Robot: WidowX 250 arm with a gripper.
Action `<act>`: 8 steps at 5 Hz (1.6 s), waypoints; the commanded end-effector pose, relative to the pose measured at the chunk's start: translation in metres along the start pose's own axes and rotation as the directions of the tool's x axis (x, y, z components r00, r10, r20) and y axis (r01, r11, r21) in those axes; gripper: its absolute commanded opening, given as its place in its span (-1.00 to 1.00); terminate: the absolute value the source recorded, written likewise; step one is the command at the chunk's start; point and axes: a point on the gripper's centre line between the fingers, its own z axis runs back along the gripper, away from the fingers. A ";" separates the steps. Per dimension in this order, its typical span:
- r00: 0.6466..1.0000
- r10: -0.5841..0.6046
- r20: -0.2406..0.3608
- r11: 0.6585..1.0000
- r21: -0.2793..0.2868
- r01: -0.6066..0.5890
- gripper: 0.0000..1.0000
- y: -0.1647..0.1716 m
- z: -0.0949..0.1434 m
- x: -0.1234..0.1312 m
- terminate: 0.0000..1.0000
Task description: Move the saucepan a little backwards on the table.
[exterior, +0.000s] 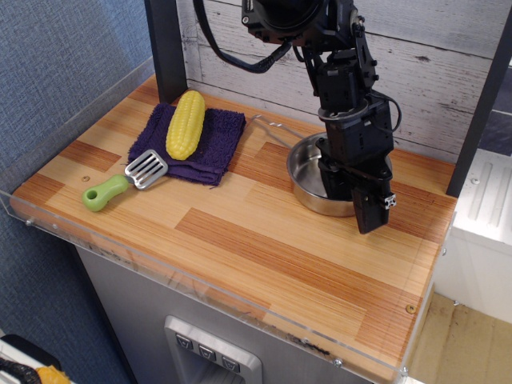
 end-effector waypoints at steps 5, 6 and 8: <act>0.830 0.520 0.201 0.807 0.203 -0.555 1.00 0.013 0.155 -0.017 -1.00; 0.835 0.513 0.198 0.816 0.188 -0.546 1.00 0.013 0.158 -0.018 -1.00; 0.835 0.513 0.198 0.816 0.188 -0.546 1.00 0.013 0.158 -0.018 1.00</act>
